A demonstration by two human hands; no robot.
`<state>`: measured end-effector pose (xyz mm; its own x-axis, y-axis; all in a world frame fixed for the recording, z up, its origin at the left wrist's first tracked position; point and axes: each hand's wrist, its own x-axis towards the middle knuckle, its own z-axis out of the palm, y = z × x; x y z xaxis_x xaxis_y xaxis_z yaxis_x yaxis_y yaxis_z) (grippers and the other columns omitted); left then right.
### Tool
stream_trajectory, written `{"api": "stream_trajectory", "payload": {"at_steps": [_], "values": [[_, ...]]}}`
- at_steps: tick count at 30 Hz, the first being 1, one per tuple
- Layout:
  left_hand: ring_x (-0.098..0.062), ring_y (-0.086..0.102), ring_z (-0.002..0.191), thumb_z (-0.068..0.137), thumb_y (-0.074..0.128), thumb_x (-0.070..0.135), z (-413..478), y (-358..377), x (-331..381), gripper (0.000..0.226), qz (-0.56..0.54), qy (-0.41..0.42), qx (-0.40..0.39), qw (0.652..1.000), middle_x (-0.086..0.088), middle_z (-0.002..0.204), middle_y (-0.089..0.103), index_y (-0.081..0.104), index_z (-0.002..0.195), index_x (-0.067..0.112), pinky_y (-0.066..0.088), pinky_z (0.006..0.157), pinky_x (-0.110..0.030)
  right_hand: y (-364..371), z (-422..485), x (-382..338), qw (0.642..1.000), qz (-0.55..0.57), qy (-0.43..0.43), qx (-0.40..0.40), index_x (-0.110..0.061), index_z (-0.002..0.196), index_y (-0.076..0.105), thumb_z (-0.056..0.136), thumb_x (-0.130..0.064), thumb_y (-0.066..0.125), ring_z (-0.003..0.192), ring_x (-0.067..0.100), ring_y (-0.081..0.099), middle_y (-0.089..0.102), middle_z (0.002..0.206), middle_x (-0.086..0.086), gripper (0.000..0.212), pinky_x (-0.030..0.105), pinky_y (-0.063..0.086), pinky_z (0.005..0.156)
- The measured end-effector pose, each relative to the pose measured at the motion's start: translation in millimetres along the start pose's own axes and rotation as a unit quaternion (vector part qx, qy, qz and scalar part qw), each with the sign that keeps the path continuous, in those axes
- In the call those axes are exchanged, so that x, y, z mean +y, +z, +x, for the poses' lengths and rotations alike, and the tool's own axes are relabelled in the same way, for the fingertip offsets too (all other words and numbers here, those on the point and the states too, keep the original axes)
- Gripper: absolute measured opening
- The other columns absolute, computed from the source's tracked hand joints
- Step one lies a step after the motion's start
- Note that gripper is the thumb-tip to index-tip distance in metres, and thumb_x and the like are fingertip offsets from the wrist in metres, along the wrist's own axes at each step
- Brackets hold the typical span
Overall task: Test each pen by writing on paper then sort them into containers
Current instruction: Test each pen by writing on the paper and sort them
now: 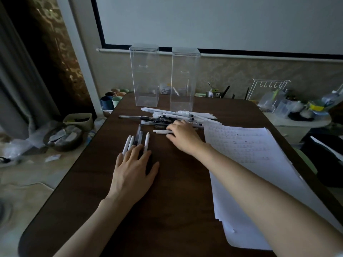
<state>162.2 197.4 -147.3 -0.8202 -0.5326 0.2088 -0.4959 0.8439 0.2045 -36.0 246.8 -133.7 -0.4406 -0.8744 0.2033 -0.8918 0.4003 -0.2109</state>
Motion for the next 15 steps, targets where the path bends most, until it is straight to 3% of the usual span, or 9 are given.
{"api": "stream_trajectory", "payload": {"at_steps": [4,7,9,12,15], "values": [[-0.018,0.028,0.137,0.093,0.039,0.049,1,-1,0,0.051,-0.011,-0.016,0.024,1.000,-0.004,0.146,0.036,0.049,0.132,0.017,0.023,0.110,-0.034,8,3,-3,1.000,0.007,-0.018,0.017,-0.009,0.108,0.057,0.098,-0.020,0.045,0.106,0.027,0.049,0.053,0.111,0.009,0.019,0.037,0.040,0.090],[-0.019,0.029,0.137,0.093,0.039,0.049,2,-1,-1,0.050,-0.001,-0.017,0.021,1.000,-0.006,0.146,0.036,0.050,0.129,0.017,0.023,0.109,-0.035,-7,-4,-10,0.994,0.071,-0.073,0.041,-0.005,0.110,0.053,0.100,-0.015,0.040,0.098,0.027,0.054,0.055,0.108,0.012,0.019,0.040,0.044,0.084],[-0.020,0.027,0.138,0.093,0.041,0.048,2,-1,-1,0.050,0.011,-0.004,0.020,1.000,-0.008,0.146,0.036,0.050,0.131,0.017,0.022,0.110,-0.039,-23,-16,-12,0.985,0.104,-0.098,0.099,-0.004,0.112,0.053,0.100,-0.014,0.038,0.093,0.026,0.055,0.057,0.103,0.013,0.022,0.040,0.045,0.080],[-0.024,0.033,0.135,0.091,0.050,0.042,0,-3,1,0.045,0.004,0.043,0.025,0.999,-0.009,0.143,0.040,0.054,0.128,0.018,0.026,0.109,-0.040,-47,-47,0,0.978,0.027,-0.099,0.183,-0.012,0.097,0.059,0.097,-0.042,0.036,0.079,0.017,0.051,0.056,0.087,0.004,0.038,0.033,0.038,0.072],[-0.023,0.043,0.127,0.091,0.048,0.043,-3,-6,12,0.042,-0.034,0.132,0.009,0.991,-0.006,0.138,0.045,0.057,0.125,0.019,0.033,0.102,-0.035,-60,-88,33,0.979,-0.042,-0.066,0.189,-0.019,0.068,0.052,0.084,-0.066,0.038,0.068,0.009,0.042,0.048,0.070,-0.008,0.052,0.028,0.027,0.066]]}}
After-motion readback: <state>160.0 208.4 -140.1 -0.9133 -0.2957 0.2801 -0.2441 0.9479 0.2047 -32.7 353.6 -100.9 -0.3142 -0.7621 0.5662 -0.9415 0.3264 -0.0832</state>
